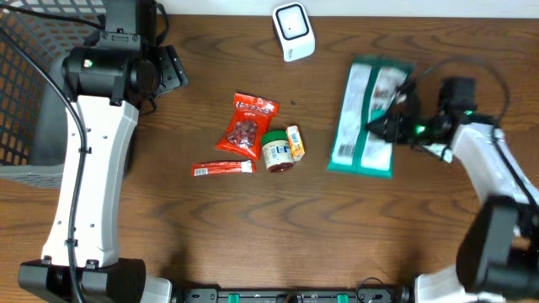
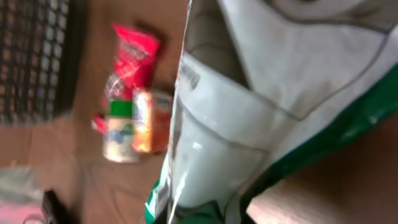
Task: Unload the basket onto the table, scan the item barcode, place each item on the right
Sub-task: 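Carry the gloves pack up to the scanner with the right gripper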
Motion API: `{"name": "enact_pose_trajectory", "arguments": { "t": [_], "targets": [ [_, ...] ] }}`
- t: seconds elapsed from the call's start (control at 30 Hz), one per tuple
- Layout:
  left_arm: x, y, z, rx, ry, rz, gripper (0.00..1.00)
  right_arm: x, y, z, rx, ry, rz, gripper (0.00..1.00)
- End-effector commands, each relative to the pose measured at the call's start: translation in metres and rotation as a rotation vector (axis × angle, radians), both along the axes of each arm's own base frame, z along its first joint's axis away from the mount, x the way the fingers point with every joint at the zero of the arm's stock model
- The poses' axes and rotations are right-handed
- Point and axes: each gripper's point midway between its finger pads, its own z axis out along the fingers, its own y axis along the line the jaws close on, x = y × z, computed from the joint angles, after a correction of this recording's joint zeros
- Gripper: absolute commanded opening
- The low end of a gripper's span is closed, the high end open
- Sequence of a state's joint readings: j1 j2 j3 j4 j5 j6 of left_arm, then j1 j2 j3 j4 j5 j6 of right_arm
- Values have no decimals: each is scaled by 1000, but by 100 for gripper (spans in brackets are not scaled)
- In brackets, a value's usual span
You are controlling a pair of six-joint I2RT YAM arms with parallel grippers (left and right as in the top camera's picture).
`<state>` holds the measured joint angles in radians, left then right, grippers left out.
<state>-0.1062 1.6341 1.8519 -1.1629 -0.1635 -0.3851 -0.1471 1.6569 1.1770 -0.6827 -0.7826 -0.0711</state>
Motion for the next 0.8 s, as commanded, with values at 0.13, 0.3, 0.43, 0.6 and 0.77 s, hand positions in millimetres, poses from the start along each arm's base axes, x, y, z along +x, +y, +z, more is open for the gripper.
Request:
{"name": "enact_pose_trajectory", "arguments": {
  "t": [0.13, 0.3, 0.43, 0.6, 0.77],
  "targets": [
    [-4, 3, 9, 9, -22, 2, 84, 16, -12, 108, -335, -181, -50, 1],
    [-4, 3, 9, 9, -22, 2, 84, 20, 7, 171, -575, -305, -27, 1],
    [-4, 3, 9, 9, -22, 2, 84, 32, 40, 218, -735, -517, 73, 1],
    [-4, 3, 9, 9, -22, 2, 84, 48, 87, 232, -1117, -752, 263, 1],
    [-4, 3, 9, 9, -22, 2, 84, 69, 134, 219, -1364, -884, 462, 1]
  ]
}}
